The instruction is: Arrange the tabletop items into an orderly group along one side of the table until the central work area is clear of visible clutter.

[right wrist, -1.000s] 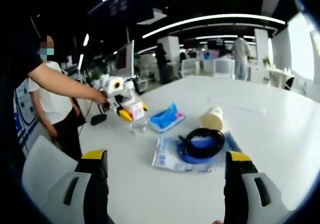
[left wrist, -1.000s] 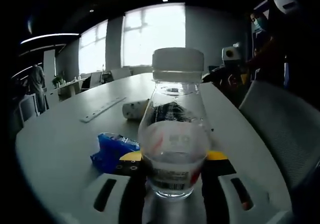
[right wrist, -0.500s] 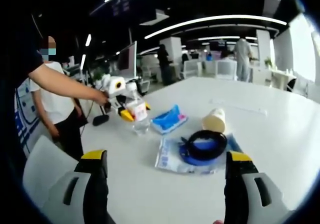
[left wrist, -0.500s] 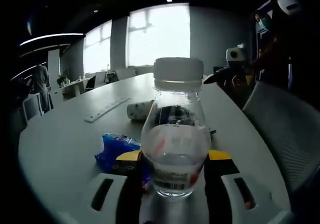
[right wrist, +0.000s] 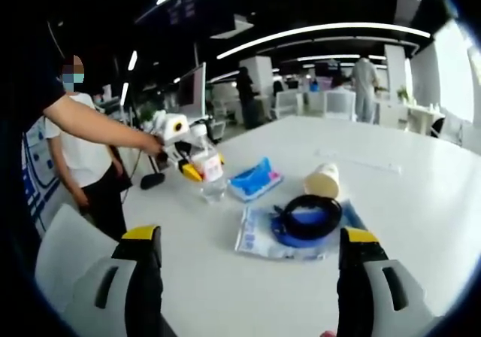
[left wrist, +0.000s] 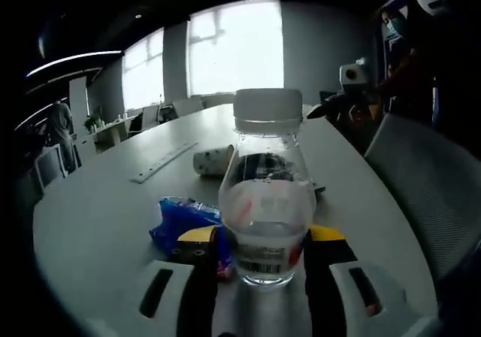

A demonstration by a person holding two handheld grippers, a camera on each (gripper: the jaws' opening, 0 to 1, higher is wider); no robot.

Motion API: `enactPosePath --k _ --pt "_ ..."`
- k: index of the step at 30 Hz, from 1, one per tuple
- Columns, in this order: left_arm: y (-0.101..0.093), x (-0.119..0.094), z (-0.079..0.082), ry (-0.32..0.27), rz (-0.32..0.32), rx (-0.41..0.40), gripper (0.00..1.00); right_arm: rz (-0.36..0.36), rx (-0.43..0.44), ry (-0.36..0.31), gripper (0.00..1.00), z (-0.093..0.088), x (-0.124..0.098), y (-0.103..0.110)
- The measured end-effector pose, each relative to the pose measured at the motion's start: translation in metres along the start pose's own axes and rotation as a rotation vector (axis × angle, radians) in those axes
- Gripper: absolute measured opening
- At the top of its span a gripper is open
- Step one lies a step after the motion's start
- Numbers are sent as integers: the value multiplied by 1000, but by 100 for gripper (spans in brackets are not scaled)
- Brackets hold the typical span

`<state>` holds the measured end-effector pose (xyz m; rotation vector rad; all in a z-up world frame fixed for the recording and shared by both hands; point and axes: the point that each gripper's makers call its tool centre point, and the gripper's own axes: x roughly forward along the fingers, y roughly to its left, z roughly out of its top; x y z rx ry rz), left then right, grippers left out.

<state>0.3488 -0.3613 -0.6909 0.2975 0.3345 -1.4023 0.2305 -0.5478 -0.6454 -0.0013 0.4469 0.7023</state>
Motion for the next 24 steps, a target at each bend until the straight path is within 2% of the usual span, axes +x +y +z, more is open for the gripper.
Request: enactPosePath --k 6,10,15,17,24 --pt "-1 -2 0 13 -3 3 40 -1 0 1 96 0 -1 2" --pt "-4 -1 1 9 -3 -3 42 -2 1 -3 96 1 -2 4" --pt "-7 0 4 4 9 -12 49 -3 1 -8 96 2 -5 5" --pt "-7 -1 3 15 26 -34 53 -4 0 -10 96 3 -6 5" --pt "-12 -9 10 12 79 -74 60 -6 -7 -24 96 10 -8 4"
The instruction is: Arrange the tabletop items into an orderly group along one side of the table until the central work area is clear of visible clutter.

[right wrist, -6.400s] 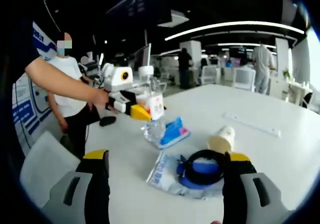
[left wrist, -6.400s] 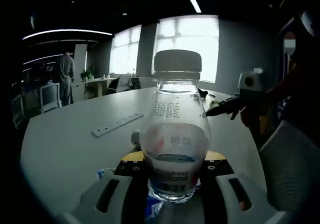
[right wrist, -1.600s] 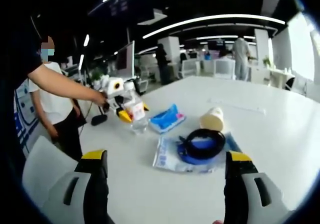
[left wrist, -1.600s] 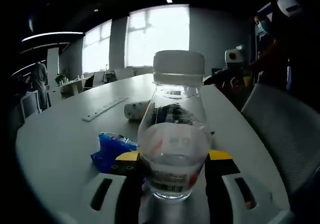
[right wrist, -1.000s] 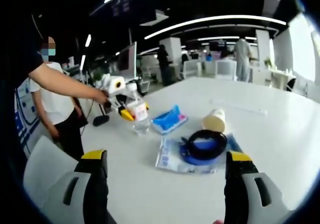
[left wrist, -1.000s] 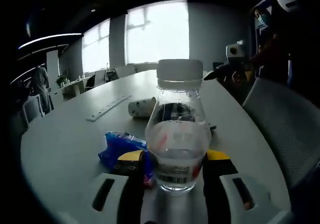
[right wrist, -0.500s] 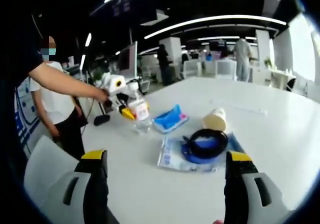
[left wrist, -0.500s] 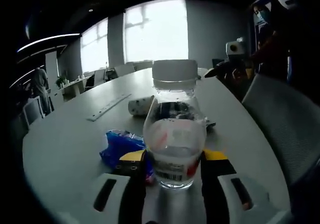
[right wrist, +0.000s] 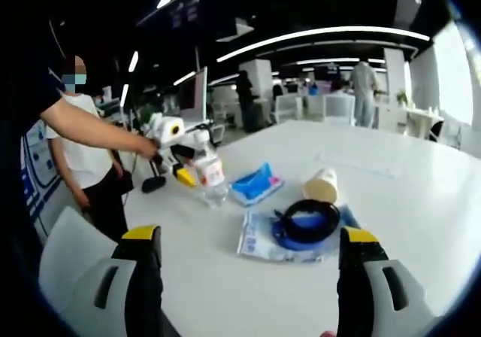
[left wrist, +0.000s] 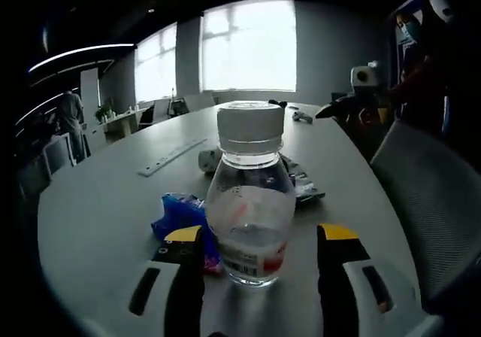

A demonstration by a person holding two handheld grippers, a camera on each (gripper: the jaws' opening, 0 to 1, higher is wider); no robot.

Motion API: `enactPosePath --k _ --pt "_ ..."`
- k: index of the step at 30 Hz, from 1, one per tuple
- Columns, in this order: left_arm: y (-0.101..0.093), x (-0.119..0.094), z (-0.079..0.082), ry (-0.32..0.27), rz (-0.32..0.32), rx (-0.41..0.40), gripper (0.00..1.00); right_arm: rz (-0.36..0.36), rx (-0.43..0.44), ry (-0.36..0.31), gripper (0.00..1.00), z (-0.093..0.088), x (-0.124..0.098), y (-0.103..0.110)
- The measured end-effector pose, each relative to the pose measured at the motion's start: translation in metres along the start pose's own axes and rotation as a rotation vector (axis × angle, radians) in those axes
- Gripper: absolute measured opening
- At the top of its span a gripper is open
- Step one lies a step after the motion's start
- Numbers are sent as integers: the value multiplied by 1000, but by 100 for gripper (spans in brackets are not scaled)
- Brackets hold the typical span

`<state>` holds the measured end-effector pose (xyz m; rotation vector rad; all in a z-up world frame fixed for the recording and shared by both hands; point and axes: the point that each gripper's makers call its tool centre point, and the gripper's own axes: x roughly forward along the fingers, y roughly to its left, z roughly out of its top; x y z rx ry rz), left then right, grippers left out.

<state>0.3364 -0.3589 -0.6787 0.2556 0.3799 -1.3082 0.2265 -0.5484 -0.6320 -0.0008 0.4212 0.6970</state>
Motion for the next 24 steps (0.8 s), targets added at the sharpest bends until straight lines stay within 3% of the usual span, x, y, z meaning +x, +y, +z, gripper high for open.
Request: enactPosePath --k 5,12,24 --pt "6 -5 2 3 86 -59 68 8 -11 -8 97 5 -1 2" --pt "7 -7 -4 36 144 -84 81 20 -15 -19 97 8 -2 6" --pt "6 -17 -4 59 252 -114 93 30 -24 -22 97 10 -4 6"
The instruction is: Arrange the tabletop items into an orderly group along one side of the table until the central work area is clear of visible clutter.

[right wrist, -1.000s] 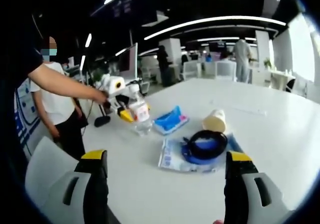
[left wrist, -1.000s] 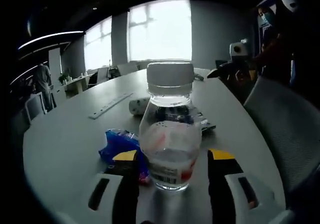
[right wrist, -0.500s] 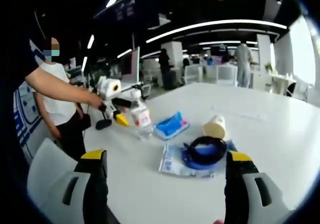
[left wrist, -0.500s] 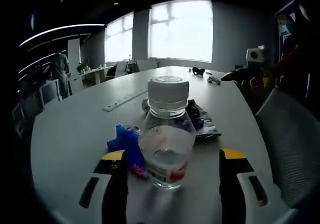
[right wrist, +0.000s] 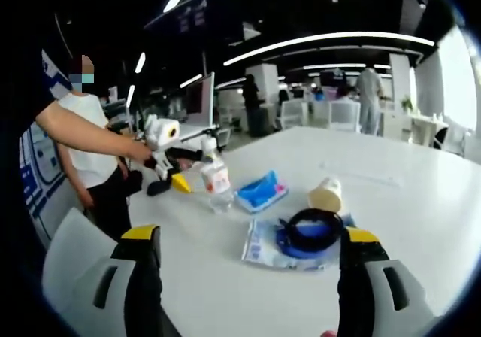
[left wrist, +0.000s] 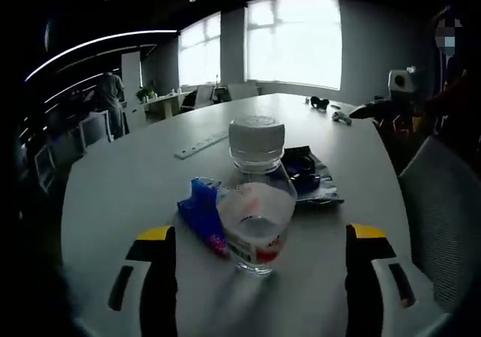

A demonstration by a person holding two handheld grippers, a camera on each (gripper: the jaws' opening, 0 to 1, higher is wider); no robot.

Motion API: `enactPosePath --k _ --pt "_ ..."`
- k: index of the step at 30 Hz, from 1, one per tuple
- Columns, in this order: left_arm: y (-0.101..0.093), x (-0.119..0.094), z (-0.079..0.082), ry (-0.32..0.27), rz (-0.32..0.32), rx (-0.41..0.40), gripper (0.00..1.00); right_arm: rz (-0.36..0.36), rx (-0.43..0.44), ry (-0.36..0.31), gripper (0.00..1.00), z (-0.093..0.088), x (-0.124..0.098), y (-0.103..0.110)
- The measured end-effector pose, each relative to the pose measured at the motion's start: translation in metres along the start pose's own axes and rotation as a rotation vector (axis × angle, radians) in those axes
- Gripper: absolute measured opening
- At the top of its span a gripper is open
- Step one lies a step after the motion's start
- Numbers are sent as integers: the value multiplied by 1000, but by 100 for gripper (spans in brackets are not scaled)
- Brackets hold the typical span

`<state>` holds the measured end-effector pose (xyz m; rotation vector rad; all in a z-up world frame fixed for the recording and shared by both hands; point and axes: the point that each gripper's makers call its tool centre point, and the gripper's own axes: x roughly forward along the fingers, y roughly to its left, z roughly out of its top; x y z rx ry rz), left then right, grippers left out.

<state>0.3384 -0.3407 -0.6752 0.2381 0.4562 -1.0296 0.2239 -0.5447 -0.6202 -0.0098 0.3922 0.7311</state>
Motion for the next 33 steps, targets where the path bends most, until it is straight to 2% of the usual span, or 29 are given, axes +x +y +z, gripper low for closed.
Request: enactPosePath --k 8,19,27,31,33 --pt "-3 -9 6 -2 76 -25 98 -3 -21 17 97 0 0 -3" --pt "-14 -27 0 21 155 -47 98 0 -40 19 98 5 1 -8" --pt "-22 -31 -3 35 178 -53 98 7 -53 11 98 12 3 -12" --pt "-23 -34 0 17 197 -86 98 7 -58 12 98 15 4 -15" --pt "-25 -35 -2 31 208 -84 98 8 -61 12 98 16 4 -16"
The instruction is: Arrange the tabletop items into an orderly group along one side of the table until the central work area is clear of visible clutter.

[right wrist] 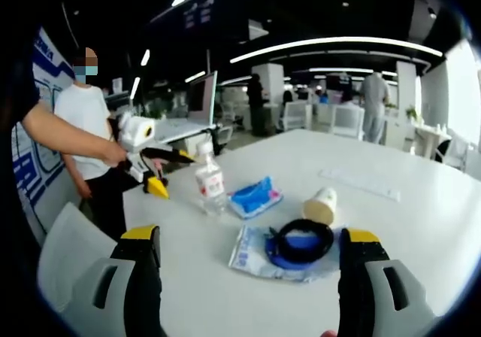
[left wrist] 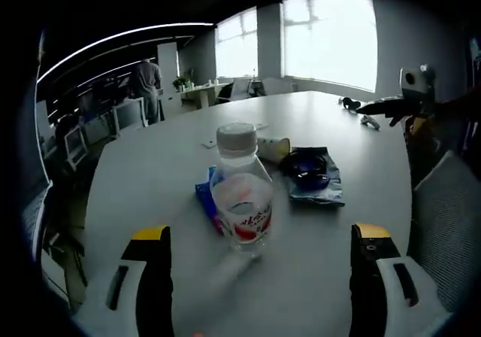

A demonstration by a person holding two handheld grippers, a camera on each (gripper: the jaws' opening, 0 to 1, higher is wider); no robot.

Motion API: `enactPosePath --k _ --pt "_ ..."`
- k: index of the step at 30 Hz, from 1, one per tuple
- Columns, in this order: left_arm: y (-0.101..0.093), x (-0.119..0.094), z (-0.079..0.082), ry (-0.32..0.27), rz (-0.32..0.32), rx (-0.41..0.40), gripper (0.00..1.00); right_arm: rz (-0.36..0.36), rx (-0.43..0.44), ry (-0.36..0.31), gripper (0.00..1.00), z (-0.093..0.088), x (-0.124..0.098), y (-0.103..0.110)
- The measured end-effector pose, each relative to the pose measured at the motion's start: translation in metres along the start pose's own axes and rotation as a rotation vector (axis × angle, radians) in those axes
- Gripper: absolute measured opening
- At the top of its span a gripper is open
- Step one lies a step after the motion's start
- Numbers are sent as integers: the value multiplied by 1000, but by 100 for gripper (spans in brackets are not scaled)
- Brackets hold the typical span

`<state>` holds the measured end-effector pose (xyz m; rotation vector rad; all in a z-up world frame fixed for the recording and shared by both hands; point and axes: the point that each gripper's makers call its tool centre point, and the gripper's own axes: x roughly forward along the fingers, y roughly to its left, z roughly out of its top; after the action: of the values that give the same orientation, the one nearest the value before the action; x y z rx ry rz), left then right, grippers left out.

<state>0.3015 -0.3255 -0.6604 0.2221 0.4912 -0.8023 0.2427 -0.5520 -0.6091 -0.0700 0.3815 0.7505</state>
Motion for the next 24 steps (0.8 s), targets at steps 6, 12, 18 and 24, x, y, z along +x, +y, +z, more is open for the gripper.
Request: enactPosePath --k 6,12,18,24 --pt "-4 -5 -2 4 16 -17 98 -1 -7 1 97 2 1 -5" --pt "-10 -11 -4 7 30 -20 98 -2 -27 5 94 7 3 -9" --pt "-19 -18 -7 10 39 -34 98 -6 -45 19 86 9 8 -19" --pt "-18 -21 -9 3 43 -53 98 -6 -66 38 81 7 14 -28"
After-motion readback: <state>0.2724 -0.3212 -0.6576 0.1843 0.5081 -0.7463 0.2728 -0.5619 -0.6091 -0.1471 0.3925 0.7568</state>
